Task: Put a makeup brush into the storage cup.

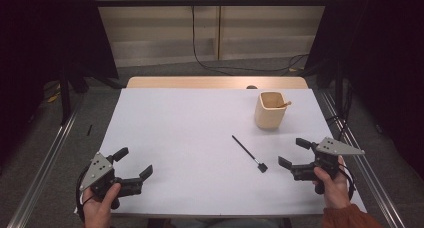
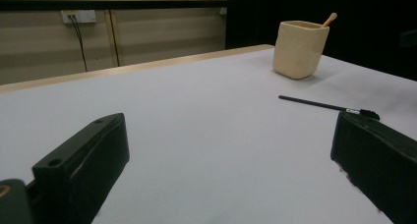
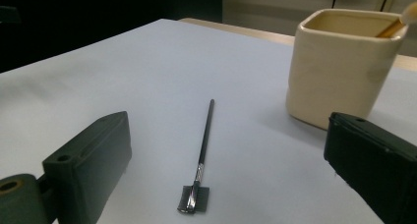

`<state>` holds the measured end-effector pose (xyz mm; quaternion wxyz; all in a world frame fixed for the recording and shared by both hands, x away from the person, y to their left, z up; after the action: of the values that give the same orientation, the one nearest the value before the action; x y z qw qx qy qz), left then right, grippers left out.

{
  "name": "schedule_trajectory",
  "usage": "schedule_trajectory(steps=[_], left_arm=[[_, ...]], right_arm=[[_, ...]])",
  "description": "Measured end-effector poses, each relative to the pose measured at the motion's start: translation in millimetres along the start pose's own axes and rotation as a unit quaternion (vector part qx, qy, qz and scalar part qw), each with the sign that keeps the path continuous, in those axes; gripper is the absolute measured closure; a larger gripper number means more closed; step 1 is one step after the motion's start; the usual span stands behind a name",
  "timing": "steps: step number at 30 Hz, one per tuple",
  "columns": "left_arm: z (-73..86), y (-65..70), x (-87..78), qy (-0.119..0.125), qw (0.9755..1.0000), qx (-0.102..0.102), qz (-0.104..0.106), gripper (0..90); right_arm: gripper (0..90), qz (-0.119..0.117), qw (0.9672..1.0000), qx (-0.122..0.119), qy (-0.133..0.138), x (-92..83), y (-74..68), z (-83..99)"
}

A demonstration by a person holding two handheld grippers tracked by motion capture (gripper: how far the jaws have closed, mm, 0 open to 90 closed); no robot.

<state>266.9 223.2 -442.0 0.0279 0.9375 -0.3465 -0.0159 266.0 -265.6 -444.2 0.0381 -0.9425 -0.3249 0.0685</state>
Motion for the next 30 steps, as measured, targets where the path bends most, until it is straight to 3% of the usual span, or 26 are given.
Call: schedule_trajectory(steps=[5,12,20,25,30], left_arm=[[-0.7,1.0,0.2,0.001,1.0000,0.000,0.003,1.1],[-0.6,0.1,0.3,0.003,1.0000,-0.003,0.004,1.1],[-0.2,-0.9,0.4,0.000,1.0000,-0.005,0.003,1.1],[-0.2,-0.7,0.5,-0.001,1.0000,-0.003,0.002,1.1],[0.2,-0.8,0.3,-0.003,1.0000,-0.002,0.004,1.1]], right_arm=[[3.4,-0.012,0.9998,-0.001,0.016,15.2,1.8,-16.9],[2.6,-0.032,0.9995,0.003,0.006,37.2,-0.1,-17.5],[1.9,-0.037,0.9990,0.013,0.022,48.9,8.8,-31.0],[1.0,-0.045,0.9988,0.013,0.014,56.7,6.1,-33.5],[1.4,-0.051,0.9987,-0.002,0.000,66.6,2.0,-30.7]])
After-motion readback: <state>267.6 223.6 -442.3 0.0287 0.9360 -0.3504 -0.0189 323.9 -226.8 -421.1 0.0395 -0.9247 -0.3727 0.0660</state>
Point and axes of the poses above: each handheld gripper's, and its own axes: x roughly forward along the jaws, z roughly out of its underside, y roughly to its right, the point moved 5 cm from there along x, roughly forward along the jaws, and after that the axes turned 14 degrees about y, right-handed, at the moved point
